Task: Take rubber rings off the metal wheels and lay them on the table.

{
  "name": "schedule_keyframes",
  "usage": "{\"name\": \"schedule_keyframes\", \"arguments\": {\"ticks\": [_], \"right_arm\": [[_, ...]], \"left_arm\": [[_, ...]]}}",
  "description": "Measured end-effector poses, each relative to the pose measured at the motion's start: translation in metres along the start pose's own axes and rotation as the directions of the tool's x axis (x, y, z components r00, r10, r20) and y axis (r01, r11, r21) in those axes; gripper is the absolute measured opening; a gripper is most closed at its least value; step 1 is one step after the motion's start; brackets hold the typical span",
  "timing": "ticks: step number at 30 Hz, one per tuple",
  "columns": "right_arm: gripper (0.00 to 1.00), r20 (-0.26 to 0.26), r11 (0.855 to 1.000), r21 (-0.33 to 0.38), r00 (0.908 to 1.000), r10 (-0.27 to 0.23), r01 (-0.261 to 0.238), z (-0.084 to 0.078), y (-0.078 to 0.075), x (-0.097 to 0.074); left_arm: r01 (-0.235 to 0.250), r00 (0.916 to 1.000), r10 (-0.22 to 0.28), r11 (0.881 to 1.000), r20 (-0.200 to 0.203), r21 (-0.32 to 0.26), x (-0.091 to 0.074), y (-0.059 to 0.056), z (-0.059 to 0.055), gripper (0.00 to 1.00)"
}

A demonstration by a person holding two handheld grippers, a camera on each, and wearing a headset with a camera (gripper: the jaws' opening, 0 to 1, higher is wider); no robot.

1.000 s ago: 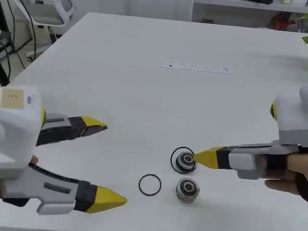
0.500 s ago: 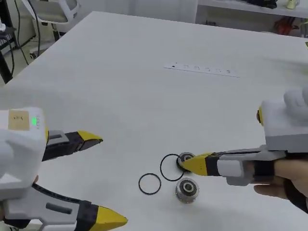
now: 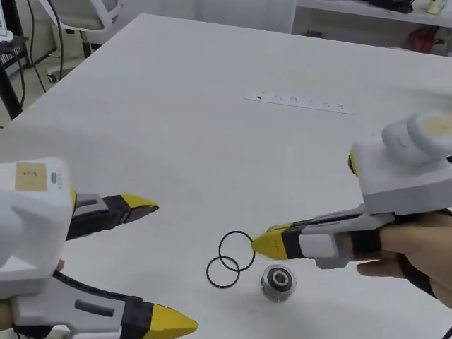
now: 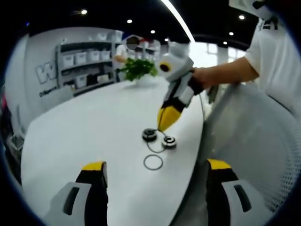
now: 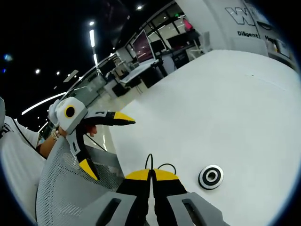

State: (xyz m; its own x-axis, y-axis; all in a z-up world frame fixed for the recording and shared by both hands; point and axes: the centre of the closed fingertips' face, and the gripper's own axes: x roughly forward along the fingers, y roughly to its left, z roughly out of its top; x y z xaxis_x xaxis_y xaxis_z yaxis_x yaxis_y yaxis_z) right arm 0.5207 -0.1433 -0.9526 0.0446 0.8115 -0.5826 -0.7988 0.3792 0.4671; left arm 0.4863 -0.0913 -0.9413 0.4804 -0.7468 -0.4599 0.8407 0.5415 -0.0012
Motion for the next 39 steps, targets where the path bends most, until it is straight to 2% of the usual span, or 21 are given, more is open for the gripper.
{"name": "schedule_keyframes", "arguments": {"ticks": [4, 5, 6, 12, 15, 17, 21, 24, 26, 29, 36, 39], "right_arm": [[0.0, -0.057, 1.0, 0.015, 0.9983, -0.009, 0.01, -0.01, -0.007, 0.016], [0.0, -0.07, 1.0, 0.015, 0.9974, -0.018, 0.019, -0.013, -0.01, 0.019], [0.0, -0.099, 0.999, 0.015, 0.9938, -0.05, 0.052, -0.02, -0.017, 0.021], [0.0, -0.13, 0.997, 0.003, 0.9884, -0.078, 0.079, -0.035, -0.028, 0.025], [0.0, -0.111, 0.993, 0.025, 0.9878, -0.109, 0.112, -0.037, -0.037, 0.024], [0.0, -0.101, 0.992, 0.04, 0.9884, -0.113, 0.117, -0.038, -0.04, 0.023], [0.0, -0.087, 0.991, 0.03, 0.9877, -0.13, 0.133, -0.037, -0.044, 0.023], [0.06, -0.086, 0.99, 0.027, 0.9866, -0.139, 0.142, -0.037, -0.046, 0.024], [0.1, -0.071, 0.99, 0.019, 0.9881, -0.137, 0.138, -0.034, -0.045, 0.024], [0.08, -0.056, 0.99, 0.0, 0.9886, -0.14, 0.14, -0.029, -0.044, 0.02], [0.1, 0.023, 0.99, -0.035, 0.9909, -0.133, 0.134, -0.011, -0.043, 0.009], [0.11, 0.067, 0.989, -0.055, 0.989, -0.132, 0.136, -0.001, -0.042, 0.003]], "left_arm": [[-0.001, 1.0, 0.001, 1.0, -0.004, -0.007, 0.0, 0.0, -0.001, 0.87], [-0.001, 1.0, 0.001, 1.0, -0.003, -0.007, 0.0, 0.0, -0.002, 0.87], [0.001, 1.0, -0.001, 1.0, -0.005, -0.01, 0.0, 0.0, -0.002, 0.87], [-0.002, 0.9999, 0.002, 1.0, -0.017, -0.02, 0.001, 0.001, -0.006, 0.86], [-0.003, 0.9998, 0.003, 1.0, -0.017, -0.021, 0.001, 0.001, -0.006, 0.86], [-0.004, 0.9998, 0.004, 1.0, -0.018, -0.024, 0.001, 0.001, -0.007, 0.86], [-0.007, 0.9997, 0.006, 1.0, -0.022, -0.028, 0.0, 0.002, -0.008, 0.86], [-0.01, 0.9996, 0.01, 1.0, -0.026, -0.028, 0.0, 0.002, -0.009, 0.86], [-0.013, 0.9995, 0.012, 1.0, -0.028, -0.027, 0.0, 0.003, -0.009, 0.86], [-0.015, 0.9996, 0.015, 1.0, -0.025, -0.026, -0.001, 0.003, -0.008, 0.86], [-0.003, 0.9992, 0.002, 1.0, -0.041, -0.009, -0.002, 0.002, -0.005, 0.87], [0.01, 0.9991, -0.01, 1.0, -0.042, 0.018, -0.004, 0.003, 0.004, 0.87]]}}
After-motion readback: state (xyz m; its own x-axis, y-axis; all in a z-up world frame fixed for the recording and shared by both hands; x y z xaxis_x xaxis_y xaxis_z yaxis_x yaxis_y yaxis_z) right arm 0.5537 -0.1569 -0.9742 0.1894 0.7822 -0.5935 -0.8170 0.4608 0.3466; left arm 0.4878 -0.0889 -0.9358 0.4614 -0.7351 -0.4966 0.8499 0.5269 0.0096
